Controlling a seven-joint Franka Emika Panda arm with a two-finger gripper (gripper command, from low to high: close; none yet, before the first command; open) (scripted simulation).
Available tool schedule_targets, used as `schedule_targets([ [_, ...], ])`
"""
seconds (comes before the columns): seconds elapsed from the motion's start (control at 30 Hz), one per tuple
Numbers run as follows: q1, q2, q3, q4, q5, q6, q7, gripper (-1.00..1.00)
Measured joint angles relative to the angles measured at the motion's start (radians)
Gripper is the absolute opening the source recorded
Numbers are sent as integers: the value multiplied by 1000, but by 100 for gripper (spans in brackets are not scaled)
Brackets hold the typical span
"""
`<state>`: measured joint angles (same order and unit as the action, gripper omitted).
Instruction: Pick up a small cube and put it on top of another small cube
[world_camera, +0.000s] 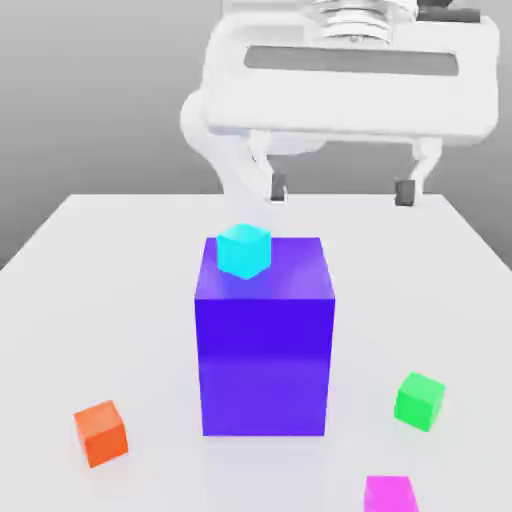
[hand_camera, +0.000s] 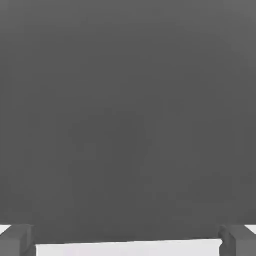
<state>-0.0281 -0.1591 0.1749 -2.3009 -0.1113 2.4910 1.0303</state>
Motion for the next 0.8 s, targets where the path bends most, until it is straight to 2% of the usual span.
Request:
schedule_targets([
  [0.23, 43, 254, 21, 0, -47, 75, 93, 0],
  [0.47, 88, 502, 31, 0, -52, 159, 155, 0],
  [0.6, 126, 647, -10, 27, -91, 259, 190, 0],
  [0.63, 134, 673, -19, 33, -99, 279, 196, -100],
  [0.8, 134, 673, -19, 33, -99, 280, 197, -100],
])
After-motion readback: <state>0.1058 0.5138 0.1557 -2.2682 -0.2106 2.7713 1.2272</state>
